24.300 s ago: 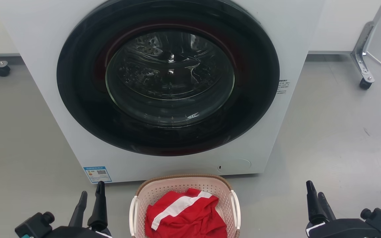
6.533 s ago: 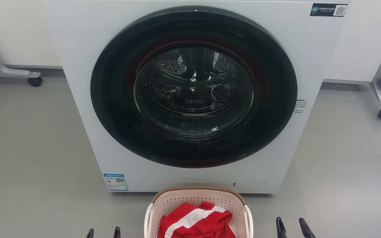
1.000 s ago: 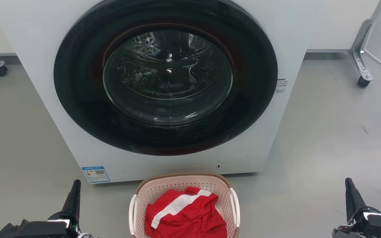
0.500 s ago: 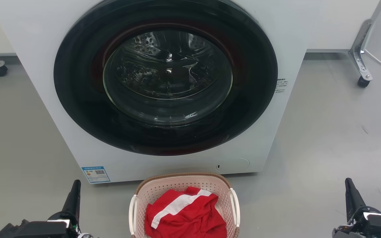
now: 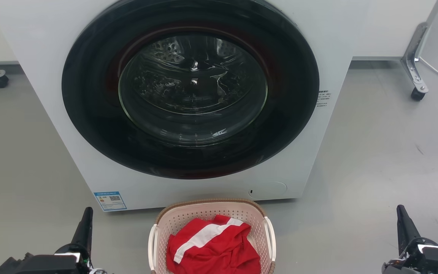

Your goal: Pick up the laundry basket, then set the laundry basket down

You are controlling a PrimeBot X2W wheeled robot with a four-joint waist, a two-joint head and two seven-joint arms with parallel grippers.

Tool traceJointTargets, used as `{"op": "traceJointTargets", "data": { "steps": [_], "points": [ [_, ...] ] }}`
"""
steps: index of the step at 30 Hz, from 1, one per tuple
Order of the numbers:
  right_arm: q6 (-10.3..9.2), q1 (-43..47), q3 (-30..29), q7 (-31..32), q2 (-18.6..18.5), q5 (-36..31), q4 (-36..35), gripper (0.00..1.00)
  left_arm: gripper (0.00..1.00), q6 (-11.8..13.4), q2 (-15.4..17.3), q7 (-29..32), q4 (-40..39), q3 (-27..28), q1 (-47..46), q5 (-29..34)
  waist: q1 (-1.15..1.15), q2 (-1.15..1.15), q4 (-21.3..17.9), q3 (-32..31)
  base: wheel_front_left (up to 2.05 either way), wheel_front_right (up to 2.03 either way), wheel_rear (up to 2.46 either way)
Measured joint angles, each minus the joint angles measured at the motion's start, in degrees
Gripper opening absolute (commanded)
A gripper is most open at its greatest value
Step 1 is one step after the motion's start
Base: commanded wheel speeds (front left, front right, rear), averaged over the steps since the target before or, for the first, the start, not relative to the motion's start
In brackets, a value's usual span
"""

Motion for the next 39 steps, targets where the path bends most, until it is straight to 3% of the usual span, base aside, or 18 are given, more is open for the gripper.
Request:
{"op": "traceJointTargets", "data": {
  "steps": [39],
  "points": [
    [0.0, 0.0, 0.0, 0.0, 0.0, 0.0, 0.01, 0.0, 0.0, -0.01, 0.0, 0.0, 0.04, -0.01, 0.0, 0.0, 0.0, 0.0, 0.0, 0.0, 0.0, 0.0, 0.0]
  ]
}}
